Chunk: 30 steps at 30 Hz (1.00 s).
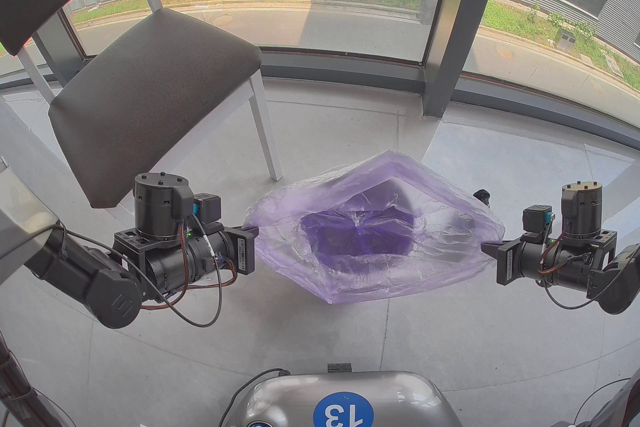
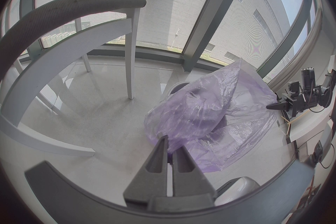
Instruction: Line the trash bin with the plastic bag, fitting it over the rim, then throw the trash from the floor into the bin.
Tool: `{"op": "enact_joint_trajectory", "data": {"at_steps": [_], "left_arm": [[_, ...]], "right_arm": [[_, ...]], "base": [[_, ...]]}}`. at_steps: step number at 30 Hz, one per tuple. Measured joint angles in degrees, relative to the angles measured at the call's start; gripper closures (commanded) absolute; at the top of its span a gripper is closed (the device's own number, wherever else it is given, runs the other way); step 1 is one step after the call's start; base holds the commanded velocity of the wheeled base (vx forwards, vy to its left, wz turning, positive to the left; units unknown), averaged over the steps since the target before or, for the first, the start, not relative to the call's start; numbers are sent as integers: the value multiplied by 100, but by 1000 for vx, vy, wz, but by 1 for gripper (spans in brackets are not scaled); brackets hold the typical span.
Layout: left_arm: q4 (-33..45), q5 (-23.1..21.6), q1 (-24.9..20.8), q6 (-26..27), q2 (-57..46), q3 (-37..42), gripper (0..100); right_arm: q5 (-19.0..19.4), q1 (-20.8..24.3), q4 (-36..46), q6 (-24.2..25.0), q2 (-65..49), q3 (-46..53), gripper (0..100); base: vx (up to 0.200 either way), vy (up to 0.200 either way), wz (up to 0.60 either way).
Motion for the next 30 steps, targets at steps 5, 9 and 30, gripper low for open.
{"op": "enact_joint_trajectory", "data": {"at_steps": [5,9,30], "left_arm": [[-439,0,30,6,223,-41,100],[-649,0,55,15,491,-127,100],[-696,-5,261,-16,1423,-873,100]], "right_arm": [[4,2,-46,6,122,-39,100],[6,4,-139,1,268,-149,100],[-7,-51,-405,41,1172,-761,100]], "base": [[0,0,0],[0,0,0],[0,0,0]]}}
